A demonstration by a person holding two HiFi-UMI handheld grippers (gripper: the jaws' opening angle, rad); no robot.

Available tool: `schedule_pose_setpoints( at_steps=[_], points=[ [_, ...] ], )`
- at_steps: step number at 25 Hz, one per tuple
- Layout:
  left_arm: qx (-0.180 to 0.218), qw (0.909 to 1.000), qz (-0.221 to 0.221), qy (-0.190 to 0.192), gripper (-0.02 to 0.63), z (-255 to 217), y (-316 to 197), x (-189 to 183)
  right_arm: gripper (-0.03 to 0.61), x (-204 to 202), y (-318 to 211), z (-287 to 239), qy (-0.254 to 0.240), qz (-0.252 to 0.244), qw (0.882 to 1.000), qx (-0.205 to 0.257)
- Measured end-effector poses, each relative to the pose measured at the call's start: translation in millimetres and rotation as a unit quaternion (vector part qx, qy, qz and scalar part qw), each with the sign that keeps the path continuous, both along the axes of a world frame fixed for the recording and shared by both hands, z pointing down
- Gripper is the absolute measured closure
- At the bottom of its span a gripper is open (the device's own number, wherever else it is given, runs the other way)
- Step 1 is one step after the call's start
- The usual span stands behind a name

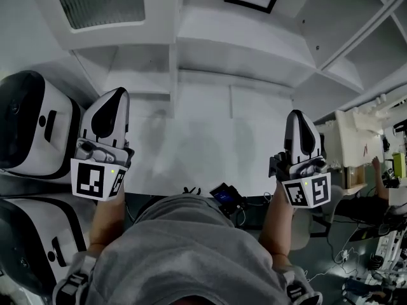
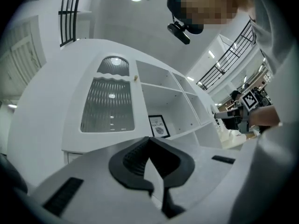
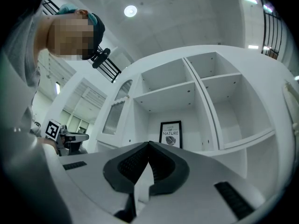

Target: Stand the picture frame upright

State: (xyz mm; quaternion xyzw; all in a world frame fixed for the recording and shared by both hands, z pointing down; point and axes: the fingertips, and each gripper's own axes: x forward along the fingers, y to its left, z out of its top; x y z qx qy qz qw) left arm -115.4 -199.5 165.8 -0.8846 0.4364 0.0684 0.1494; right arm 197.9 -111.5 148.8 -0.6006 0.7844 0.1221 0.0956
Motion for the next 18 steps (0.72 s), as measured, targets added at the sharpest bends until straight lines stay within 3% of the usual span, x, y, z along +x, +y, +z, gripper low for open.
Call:
schedule_pose_setpoints(
  at_steps=[18],
  points=[
    [0.016,0.9998,0.001,0.01,0.607,-6.5,-0.6,6.9,0.552,-4.0,3.9,-4.8,0.014,0.014,1.0,0.013]
  ],
)
